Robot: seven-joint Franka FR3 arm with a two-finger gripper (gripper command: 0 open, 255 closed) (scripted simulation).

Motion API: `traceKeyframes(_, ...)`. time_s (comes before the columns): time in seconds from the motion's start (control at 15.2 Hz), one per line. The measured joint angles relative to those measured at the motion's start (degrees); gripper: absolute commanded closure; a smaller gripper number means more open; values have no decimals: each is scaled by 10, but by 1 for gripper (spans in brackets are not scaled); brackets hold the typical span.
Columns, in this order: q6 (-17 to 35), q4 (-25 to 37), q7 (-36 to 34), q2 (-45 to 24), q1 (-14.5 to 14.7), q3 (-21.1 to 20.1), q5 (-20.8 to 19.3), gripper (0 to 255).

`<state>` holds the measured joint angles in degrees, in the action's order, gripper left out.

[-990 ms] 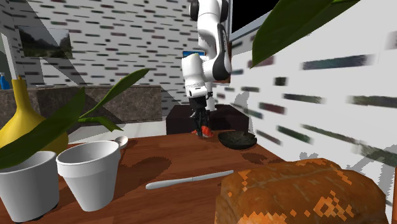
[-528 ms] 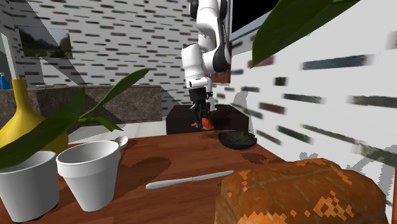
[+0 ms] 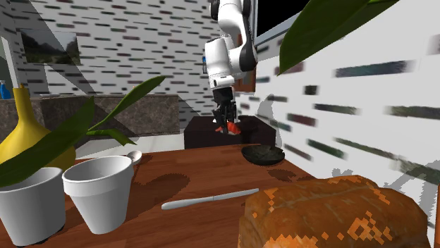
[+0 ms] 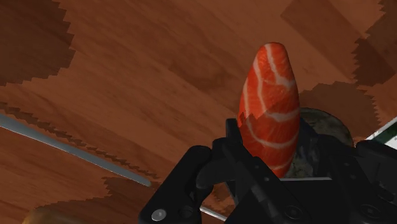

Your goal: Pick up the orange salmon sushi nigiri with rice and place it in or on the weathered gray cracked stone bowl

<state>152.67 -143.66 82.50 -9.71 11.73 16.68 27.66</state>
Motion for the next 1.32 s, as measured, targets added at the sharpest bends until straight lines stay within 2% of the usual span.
traceKeyframes(0.73, 30, 35, -166, -33, 104, -61, -5, 255)
traceKeyframes(1.32, 80, 54, -118, -105, 84, -100, 59, 255)
